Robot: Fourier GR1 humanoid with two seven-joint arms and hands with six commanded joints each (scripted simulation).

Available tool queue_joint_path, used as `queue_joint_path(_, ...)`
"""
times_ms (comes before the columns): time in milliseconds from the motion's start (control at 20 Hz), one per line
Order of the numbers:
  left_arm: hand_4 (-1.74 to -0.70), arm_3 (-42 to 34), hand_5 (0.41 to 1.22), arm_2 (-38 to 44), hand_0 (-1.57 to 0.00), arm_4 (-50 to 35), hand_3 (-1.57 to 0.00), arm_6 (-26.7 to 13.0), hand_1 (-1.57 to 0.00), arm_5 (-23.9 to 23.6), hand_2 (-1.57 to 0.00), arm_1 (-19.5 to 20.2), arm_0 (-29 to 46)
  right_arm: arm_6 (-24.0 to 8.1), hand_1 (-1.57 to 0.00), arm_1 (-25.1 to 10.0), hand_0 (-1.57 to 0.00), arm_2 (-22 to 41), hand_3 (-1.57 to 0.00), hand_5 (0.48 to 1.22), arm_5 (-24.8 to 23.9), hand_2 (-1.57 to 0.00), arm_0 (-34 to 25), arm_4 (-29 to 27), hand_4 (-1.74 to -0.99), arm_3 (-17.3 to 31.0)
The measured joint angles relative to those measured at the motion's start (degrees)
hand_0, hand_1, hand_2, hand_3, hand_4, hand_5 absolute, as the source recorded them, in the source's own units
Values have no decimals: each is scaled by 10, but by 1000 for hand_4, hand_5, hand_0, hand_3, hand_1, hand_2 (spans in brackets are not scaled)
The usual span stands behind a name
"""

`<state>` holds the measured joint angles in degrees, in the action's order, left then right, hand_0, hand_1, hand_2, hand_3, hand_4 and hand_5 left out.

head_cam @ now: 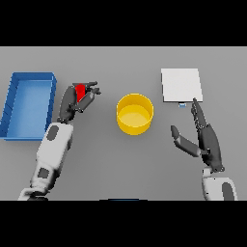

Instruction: Pick up the red beaker and tilt it to pour out 1 green nut into yellow bowl. Pick up the yellow bowl and place it on the metallic measuring scale.

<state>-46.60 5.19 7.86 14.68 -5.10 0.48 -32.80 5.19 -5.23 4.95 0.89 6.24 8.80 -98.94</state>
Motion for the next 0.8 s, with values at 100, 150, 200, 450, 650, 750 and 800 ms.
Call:
queue_joint_path(100,-1676,-22,1144,7,-1515,-25,-1501,4,-1517,16,-1521,-4,-1,3,1,5,1,5,1,643,-2,1,2,4,-1238,-2)
queue_joint_path(150,-1689,-32,1140,10,-1526,-35,-1515,-2,-1528,23,-1531,-1,-2,3,1,1,1,2,1,644,-5,1,2,9,-1236,2)
queue_joint_path(200,-1699,-41,1135,8,-1535,-37,-1526,-7,-1536,24,-1539,-1,-5,6,1,1,1,1,1,644,-4,1,1,6,-1233,3)
queue_joint_path(450,-1724,-92,1132,-15,-1556,-18,-1553,-48,-1557,38,-1558,21,-11,22,1,-5,1,2,1,656,-5,1,3,16,-1219,7)
queue_joint_path(650,-1724,-115,1139,-39,-1556,11,-1553,-69,-1557,40,-1558,26,-6,22,1,-3,1,6,1,661,-11,1,-3,25,-1219,5)
queue_joint_path(750,-1730,-127,1134,-57,-1562,35,-1559,-81,-1562,39,-1563,32,-7,25,1,-5,1,8,1,664,-9,1,3,28,-1210,2)
queue_joint_path(800,-1732,-138,1129,-74,-1563,56,-1562,-89,-1564,40,-1564,39,-10,20,1,-5,1,9,1,662,-14,1,-1,35,-1202,4)
